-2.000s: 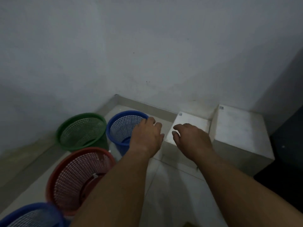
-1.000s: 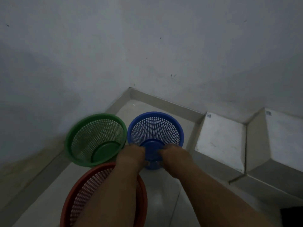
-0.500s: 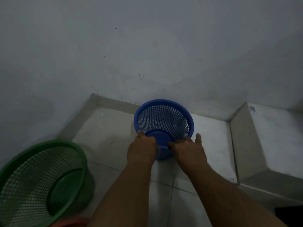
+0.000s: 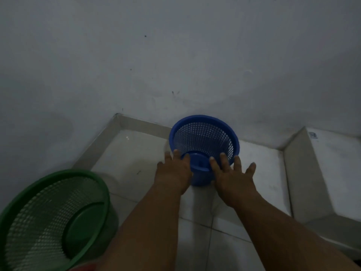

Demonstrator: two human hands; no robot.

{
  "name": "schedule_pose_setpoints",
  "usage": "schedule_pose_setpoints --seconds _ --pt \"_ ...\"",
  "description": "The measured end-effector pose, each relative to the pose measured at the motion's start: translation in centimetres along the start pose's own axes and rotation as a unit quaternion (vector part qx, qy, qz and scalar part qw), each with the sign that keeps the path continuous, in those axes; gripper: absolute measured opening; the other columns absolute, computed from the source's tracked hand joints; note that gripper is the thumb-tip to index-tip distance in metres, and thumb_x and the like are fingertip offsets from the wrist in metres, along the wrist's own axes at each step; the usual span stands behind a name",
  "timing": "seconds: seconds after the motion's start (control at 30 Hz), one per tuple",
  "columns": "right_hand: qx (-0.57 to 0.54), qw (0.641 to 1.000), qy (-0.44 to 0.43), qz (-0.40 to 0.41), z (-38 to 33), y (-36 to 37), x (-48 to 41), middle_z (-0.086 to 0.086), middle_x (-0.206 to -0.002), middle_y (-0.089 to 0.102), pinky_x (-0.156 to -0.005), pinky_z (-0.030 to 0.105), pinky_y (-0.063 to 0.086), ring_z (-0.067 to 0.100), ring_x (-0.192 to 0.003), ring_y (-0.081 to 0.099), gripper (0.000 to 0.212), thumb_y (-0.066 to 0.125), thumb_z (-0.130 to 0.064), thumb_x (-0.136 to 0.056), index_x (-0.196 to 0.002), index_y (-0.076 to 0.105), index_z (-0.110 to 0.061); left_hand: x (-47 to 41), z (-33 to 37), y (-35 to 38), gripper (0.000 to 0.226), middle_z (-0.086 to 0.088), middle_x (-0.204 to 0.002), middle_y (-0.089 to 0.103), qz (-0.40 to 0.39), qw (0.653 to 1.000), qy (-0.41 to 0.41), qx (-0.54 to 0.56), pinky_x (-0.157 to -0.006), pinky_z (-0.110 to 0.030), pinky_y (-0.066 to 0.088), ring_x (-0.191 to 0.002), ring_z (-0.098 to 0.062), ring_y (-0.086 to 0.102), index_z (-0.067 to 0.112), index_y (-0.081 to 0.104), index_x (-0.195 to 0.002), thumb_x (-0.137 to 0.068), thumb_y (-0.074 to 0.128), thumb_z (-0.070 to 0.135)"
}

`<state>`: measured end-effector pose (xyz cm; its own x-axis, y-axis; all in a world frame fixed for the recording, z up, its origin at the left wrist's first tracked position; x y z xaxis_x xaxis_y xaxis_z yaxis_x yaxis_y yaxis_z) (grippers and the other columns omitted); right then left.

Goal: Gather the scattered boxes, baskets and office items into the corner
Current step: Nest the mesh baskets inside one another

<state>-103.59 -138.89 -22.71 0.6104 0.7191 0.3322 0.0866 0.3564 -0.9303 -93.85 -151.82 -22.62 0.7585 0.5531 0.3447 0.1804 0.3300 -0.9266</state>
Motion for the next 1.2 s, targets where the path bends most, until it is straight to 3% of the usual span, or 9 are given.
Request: schedule_pose_setpoints --seconds 0.1,0.17,0.2,0.4,0.53,0.67,0.87,1.03,1.2 --pt "-0.005 0.992 -0.076 0.105 -2.5 -0.6 1.8 0.018 -0.159 0.019 -0.107 0.072 0.012 0.044 -0.144 0.018 0.067 0.049 -0.047 -0.096 -0.153 0.020 -0.026 3.1 -1.9 -0.6 0.059 -0.012 -0.156 0.021 0.060 0.997 -0.011 -0.048 -0.108 -0.048 0.031 -0.141 -0.034 0.021 0.022 0.022 -0.150 -0.099 0.045 0.040" --pt "-0.020 0.976 -0.140 0.164 -4.5 -1.2 3.7 0.019 -0.136 0.056 -0.097 0.073 0.032 0.044 -0.125 0.050 0.056 0.073 -0.043 -0.079 -0.130 0.060 -0.022 5.7 -2.7 -0.6 0.048 -0.009 -0.148 0.036 0.096 0.992 -0.007 -0.087 -0.100 -0.044 0.037 -0.130 -0.030 0.036 0.022 0.037 -0.142 -0.098 0.047 0.037" --pt "-0.029 0.970 -0.164 0.178 -5.4 -1.6 4.7 0.017 -0.125 0.064 -0.093 0.071 0.039 0.042 -0.115 0.058 0.049 0.076 -0.042 -0.075 -0.118 0.067 -0.021 6.7 -2.9 -0.5 0.042 -0.008 -0.143 0.041 0.105 0.990 -0.002 -0.096 -0.096 -0.042 0.038 -0.126 -0.029 0.040 0.021 0.042 -0.138 -0.098 0.046 0.037" --pt "-0.094 0.939 -0.316 0.094 -9.8 -1.8 12.8 0.003 -0.135 0.055 -0.089 0.042 0.049 0.027 -0.113 0.056 0.046 0.042 -0.049 -0.097 -0.137 0.049 -0.026 15.4 -4.5 0.8 0.029 -0.008 -0.125 0.051 0.106 0.988 -0.038 -0.103 -0.084 -0.037 0.042 -0.112 -0.027 0.048 0.018 0.051 -0.124 -0.100 0.043 0.032" --pt "-0.112 0.916 -0.382 0.040 -12.0 -0.4 17.9 -0.003 -0.141 0.051 -0.092 0.036 0.048 0.022 -0.121 0.053 0.051 0.045 -0.055 -0.095 -0.138 0.048 -0.030 22.4 -6.3 2.4 0.032 -0.009 -0.123 0.054 0.084 0.988 -0.081 -0.101 -0.088 -0.036 0.046 -0.112 -0.026 0.052 0.016 0.054 -0.123 -0.098 0.045 0.034" --pt "-0.099 0.901 -0.422 0.024 -14.4 1.3 22.5 -0.001 -0.129 0.058 -0.081 0.033 0.046 0.025 -0.111 0.058 0.044 0.054 -0.052 -0.091 -0.129 0.054 -0.030 29.7 -8.5 4.7 0.042 -0.010 -0.134 0.051 0.043 0.985 -0.155 -0.063 -0.100 -0.041 0.043 -0.122 -0.030 0.048 0.018 0.051 -0.131 -0.092 0.050 0.033" --pt "-0.057 0.899 -0.429 -0.059 -16.7 4.9 26.2 0.005 -0.125 0.061 -0.087 0.036 0.051 0.026 -0.108 0.060 0.052 0.062 -0.054 -0.083 -0.129 0.057 -0.028 37.0 -9.7 10.6 0.053 -0.006 -0.131 0.055 -0.091 0.977 -0.190 -0.029 -0.098 -0.040 0.044 -0.117 -0.026 0.052 0.024 0.052 -0.132 -0.091 0.044 0.058" --pt "-0.018 0.913 -0.399 -0.077 -17.6 7.0 27.7 0.014 -0.120 0.062 -0.086 0.035 0.050 0.029 -0.107 0.061 0.046 0.066 -0.040 -0.086 -0.121 0.061 -0.011 38.8 -8.0 14.0 0.083 -0.007 -0.143 0.049 -0.206 0.960 -0.186 0.038 -0.105 -0.040 0.040 -0.126 -0.026 0.049 0.024 0.044 -0.142 -0.084 0.025 0.080" --pt "-0.044 0.921 -0.379 -0.082 -16.6 6.9 28.4 0.013 -0.123 0.060 -0.086 0.029 0.047 0.025 -0.109 0.059 0.045 0.062 -0.035 -0.090 -0.124 0.059 -0.007 39.2 -6.1 13.5 0.063 -0.011 -0.132 0.055 -0.220 0.968 -0.119 -0.034 -0.097 -0.041 0.046 -0.116 -0.029 0.053 0.018 0.048 -0.138 -0.094 0.037 0.062"
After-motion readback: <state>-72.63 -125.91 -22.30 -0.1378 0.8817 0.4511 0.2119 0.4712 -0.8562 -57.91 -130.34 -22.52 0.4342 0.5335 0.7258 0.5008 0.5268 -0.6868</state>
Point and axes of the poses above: each hand's wrist, its own x-axis away from the middle knuckle, its own y-axis out of the palm, z = x × y, the point moved 3 cm from there along -x, towards the middle knuckle
